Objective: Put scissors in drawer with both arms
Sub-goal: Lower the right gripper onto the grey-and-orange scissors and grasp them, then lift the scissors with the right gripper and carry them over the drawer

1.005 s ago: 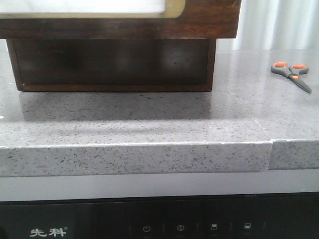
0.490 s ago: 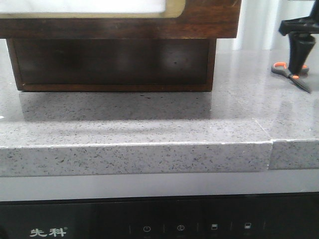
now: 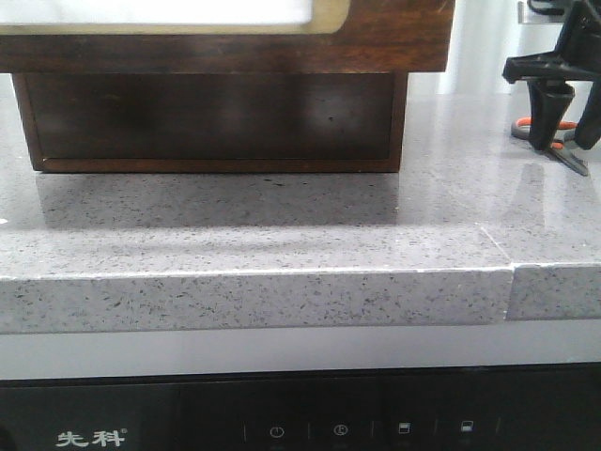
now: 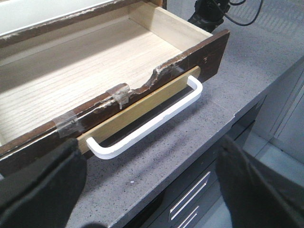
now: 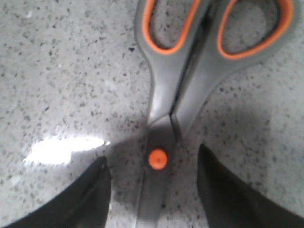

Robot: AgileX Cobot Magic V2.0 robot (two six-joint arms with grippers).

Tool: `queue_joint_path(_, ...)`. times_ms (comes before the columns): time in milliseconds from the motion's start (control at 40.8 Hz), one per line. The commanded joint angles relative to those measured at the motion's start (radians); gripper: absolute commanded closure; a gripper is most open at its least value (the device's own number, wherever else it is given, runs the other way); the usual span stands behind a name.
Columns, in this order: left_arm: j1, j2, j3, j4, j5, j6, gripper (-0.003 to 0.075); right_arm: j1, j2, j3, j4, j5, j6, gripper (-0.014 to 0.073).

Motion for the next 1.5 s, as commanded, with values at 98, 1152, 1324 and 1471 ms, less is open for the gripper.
queue_joint_path(98, -0.007, 0.011, -0.033, -0.006, -0.086, -0.014, 0.0175, -0.006, -0.033, -0.063, 0.007, 0.016, -0.009, 0.0182)
queue_joint_path(1152, -0.007, 0.011, -0.033, -0.006, -0.086, -0.014, 0.0175, -0.003, -0.161, -0.063, -0.008, 0.071, -0.019, 0.0485)
queue_joint_path(1324, -0.007, 0.011, -0.033, -0.006, -0.086, -0.014, 0.0175, -0.002, -0.293, -0.063, -0.008, 0.028, -0.036, 0.0485)
queue_joint_path(1471, -0.007, 0.011, -0.033, -0.006, -0.086, -0.014, 0.0175, 0.0, -0.415, -0.063, 0.013, -0.001, -0.082, 0.0485)
